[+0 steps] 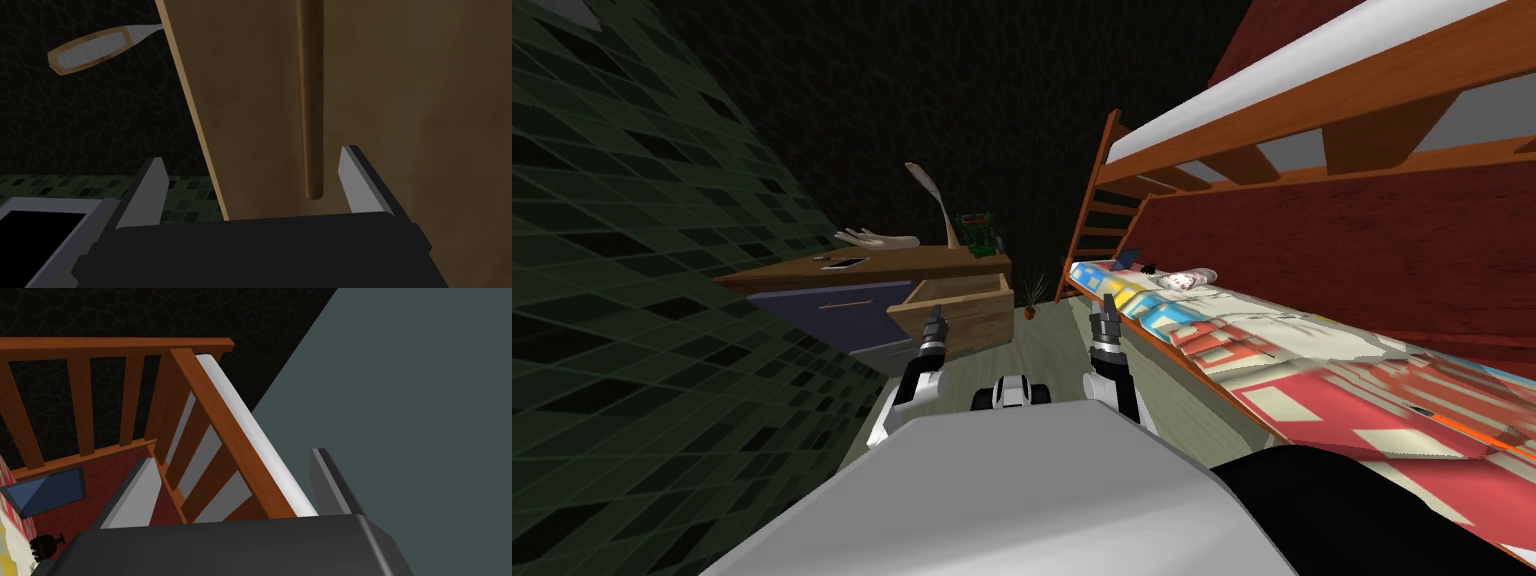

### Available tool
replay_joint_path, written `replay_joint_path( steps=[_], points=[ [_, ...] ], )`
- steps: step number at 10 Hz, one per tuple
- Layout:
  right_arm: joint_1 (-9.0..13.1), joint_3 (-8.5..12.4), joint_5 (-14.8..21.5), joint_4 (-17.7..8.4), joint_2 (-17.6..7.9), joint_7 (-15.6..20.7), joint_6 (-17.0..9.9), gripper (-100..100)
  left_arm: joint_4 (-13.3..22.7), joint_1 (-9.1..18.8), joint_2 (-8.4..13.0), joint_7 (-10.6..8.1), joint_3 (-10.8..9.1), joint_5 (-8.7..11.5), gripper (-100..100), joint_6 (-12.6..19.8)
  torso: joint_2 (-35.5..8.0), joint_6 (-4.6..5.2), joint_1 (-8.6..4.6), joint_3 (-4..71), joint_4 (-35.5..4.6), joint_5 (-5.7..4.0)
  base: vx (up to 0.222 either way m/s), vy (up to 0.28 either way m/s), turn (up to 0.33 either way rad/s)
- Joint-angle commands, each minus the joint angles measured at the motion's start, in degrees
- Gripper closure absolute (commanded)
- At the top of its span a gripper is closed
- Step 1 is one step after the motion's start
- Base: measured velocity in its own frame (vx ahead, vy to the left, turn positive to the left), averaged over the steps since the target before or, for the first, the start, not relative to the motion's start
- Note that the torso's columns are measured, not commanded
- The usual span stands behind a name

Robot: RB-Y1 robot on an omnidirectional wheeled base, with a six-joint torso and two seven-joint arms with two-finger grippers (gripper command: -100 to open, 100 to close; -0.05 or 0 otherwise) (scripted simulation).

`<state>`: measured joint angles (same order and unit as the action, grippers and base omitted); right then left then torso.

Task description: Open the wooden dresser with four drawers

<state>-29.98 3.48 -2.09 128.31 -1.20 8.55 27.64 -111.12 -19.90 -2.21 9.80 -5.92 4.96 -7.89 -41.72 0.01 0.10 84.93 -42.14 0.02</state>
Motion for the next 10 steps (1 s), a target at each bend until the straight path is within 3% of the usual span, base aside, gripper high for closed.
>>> replay_joint_path(
  steps=[1, 5, 6, 7, 10],
  points=[
    [0.0, 0.0, 0.0, 0.0, 0.0, 0.0, 0.0, 0, -3.51, -0.59, -0.05, 0.13, -0.14, 0.32, -100, 3.0, -0.28, -0.01, -0.03, -0.17, -0.06, 0.0, 0.03, 0.01, -0.006],
    [0.01, 0.0, 0.0, 0.0, 0.0, 0.0, 0.0, 0, -9.15, -1.74, -0.3, 0.39, -0.23, 0.73, -100, 7.59, -0.75, -0.05, -0.17, -0.46, -0.27, -0.09, 0.007, 0.003, -0.007],
    [0.01, 0.0, 0.0, 0.0, 0.0, 0.0, 0.0, 0, -7.65, -1.81, -0.13, 0.23, -0.19, 0.75, -100, 6.65, -0.8, -0.06, -0.23, -0.48, -0.37, -0.18, 0.0, 0.0, 0.0],
    [0.01, 0.0, 0.0, 0.0, 0.0, 0.0, 0.0, 0, -7.74, -1.86, -0.14, 0.25, -0.18, 0.76, 0, 6.95, -0.78, -0.03, -0.23, -0.48, -0.31, -0.14, 0.0, 0.0, 0.0],
    [0.01, 0.0, 0.0, 0.0, 0.0, 0.0, 0.0, 0, -7.53, -1.99, -0.16, 0.25, -0.17, 0.76, 0, 7.09, -0.63, -0.02, -0.15, -0.39, -0.21, -0.07, 0.0, 0.0, 0.0]
  ],
)
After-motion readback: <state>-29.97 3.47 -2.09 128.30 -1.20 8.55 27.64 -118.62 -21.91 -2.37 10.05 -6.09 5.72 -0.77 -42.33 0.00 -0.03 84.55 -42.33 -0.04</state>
